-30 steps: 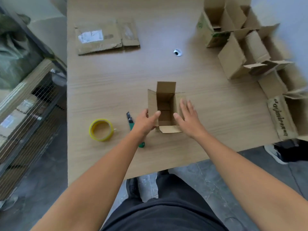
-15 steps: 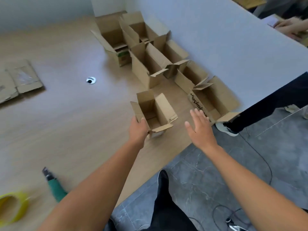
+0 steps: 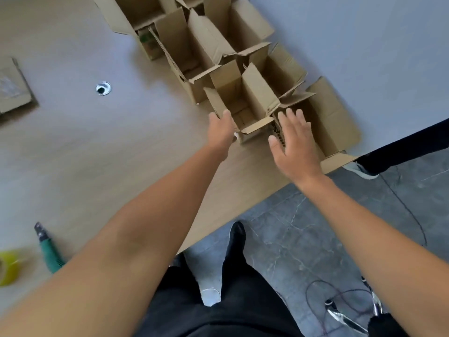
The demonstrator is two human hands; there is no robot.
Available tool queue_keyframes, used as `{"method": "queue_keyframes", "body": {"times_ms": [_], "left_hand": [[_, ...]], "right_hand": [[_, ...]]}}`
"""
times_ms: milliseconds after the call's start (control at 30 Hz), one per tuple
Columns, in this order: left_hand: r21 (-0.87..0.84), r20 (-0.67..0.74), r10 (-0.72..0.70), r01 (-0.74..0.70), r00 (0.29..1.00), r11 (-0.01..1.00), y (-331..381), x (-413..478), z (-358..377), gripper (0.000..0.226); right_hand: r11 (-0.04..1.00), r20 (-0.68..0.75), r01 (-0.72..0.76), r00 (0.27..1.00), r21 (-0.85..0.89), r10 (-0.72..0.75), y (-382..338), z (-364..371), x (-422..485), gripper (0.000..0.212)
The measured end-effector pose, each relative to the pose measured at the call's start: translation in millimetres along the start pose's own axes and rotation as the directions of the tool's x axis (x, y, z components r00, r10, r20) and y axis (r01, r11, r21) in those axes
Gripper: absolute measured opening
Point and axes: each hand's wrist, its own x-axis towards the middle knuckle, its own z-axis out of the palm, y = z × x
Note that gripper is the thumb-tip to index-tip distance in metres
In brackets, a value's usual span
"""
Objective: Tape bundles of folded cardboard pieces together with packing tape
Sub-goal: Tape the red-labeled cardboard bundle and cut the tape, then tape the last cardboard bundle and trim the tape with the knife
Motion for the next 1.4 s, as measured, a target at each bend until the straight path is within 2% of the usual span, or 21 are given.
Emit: {"method": "queue_keyframes", "body": {"times_ms": [100,167,300,367,433,600,767,933,1033,1167,1233,1300,1400], "left_hand": [[0.211,-0.039,0.125,-0.114,0.991,0.971,-7.2,-13.7,-28.3,0.034],[0.387,-0.073,0.224,-0.179,0.972,0.904,-16.8,-23.3,-63.0,0.033],[0.614,-0.063,0.349,-0.239,0.935,0.752,-33.5,-35.0,-151.7,0.036],[0.759,-0.092,0.367,-0.173,0.926,0.628,-38.6,-37.0,-197.8,0.04],[0.846,-0.174,0.332,-0.032,0.927,0.532,-41.8,-39.2,-243.6,0.044],[0.865,-0.312,0.33,0.123,0.891,0.487,-41.4,-34.7,-346.2,0.054],[0.815,-0.435,0.294,0.233,0.851,0.53,-36.0,-1.7,-473.8,0.058],[0.739,-0.519,0.235,0.294,0.822,0.606,-21.4,78.0,-611.3,0.067],[0.687,-0.574,0.218,0.319,0.79,0.652,-11.9,134.3,-684.3,0.08],[0.555,-0.646,0.165,0.309,0.745,0.773,-9.3,201.1,-763.9,0.097],[0.445,-0.666,0.097,0.289,0.74,0.848,-12.0,224.6,-787.2,0.1],[0.39,-0.694,0.057,0.308,0.718,0.868,-12.7,241.6,-797.4,0.101],[0.29,-0.699,-0.009,0.295,0.715,0.91,-14.7,247.9,-801.5,0.094]], "right_hand": [[0.988,0.007,0.155,0.988,-0.009,-0.155,-27.5,10.6,3.5,0.056],[0.972,0.059,0.236,0.97,0.001,-0.236,-54.0,23.8,10.2,0.055],[0.933,0.185,0.36,0.918,-0.015,-0.352,-117.0,59.7,26.7,0.056],[0.919,0.251,0.393,0.892,-0.021,-0.376,-150.4,79.4,35.9,0.058],[0.903,0.306,0.428,0.864,-0.028,-0.4,-184.5,99.0,46.5,0.059],[0.855,0.435,0.516,0.78,-0.04,-0.451,-274.4,147.9,73.7,0.06],[0.79,0.489,0.608,0.713,-0.075,-0.502,-397.0,210.8,113.5,0.064],[0.803,0.478,0.591,0.728,-0.073,-0.492,-512.6,285.5,174.8,0.07],[0.805,0.453,0.586,0.744,-0.092,-0.49,-564.0,330.7,219.4,0.07],[0.885,0.447,0.459,0.81,-0.082,-0.379,-604.5,381.7,276.6,0.073],[0.932,0.505,0.358,0.815,-0.053,-0.284,-616.1,401.1,297.5,0.079],[0.965,0.538,0.262,0.812,0.01,-0.226,-627.3,417.0,309.8,0.084],[0.986,0.455,0.153,0.875,0.07,-0.168,-636.8,429.5,311.2,0.09]]}}
